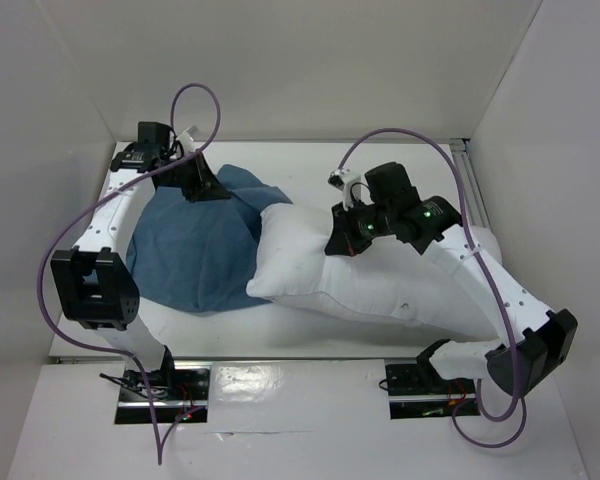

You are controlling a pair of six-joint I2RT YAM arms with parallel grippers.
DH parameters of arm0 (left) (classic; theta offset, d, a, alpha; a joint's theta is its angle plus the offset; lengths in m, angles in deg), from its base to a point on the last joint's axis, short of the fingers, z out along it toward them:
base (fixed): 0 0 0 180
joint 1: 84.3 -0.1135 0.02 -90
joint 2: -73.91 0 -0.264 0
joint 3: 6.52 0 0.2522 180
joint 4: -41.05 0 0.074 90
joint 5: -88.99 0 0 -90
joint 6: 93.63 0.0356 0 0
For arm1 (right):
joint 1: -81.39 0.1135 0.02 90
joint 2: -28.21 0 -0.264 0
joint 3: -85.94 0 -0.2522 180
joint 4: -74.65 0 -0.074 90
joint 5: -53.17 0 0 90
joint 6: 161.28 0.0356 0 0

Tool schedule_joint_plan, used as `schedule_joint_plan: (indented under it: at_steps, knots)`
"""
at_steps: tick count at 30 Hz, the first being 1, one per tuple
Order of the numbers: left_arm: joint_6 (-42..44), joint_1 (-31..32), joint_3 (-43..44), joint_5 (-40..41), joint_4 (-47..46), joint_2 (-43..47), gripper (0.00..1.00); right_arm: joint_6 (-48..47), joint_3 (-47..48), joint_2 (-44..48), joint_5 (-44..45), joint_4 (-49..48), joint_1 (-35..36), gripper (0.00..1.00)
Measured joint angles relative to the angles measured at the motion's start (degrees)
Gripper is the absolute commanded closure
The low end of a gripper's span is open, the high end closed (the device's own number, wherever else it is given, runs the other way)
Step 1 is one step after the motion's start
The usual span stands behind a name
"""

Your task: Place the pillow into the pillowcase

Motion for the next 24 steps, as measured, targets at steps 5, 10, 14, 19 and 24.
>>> schedule_joint_plan:
  at_steps: [5,10,14,19,24]
  knots:
    - [0.1,1.4,-0.4,-0.1,0.0,0.0,1.0,0.0,0.1,0.0,1.7,1.3,2.5,1.0]
    - [0.2,1.6,-0.4,0.0,0.0,0.0,1.0,0.1,0.7,0.0,4.2,4.4,6.1,1.0]
    - [0.2,1.6,-0.4,0.2,-0.1,-0.1,1.0,1.2,0.7,1.2,6.4,6.8,8.0,1.0]
    - [0.2,1.6,-0.7,0.0,-0.2,-0.1,1.0,2.0,0.7,3.3,7.6,7.5,8.1,1.0]
    - [1.2,1.6,-5.0,-0.2,-0.2,2.6,1.0,1.1,1.6,0.5,8.1,6.6,8.1,1.0]
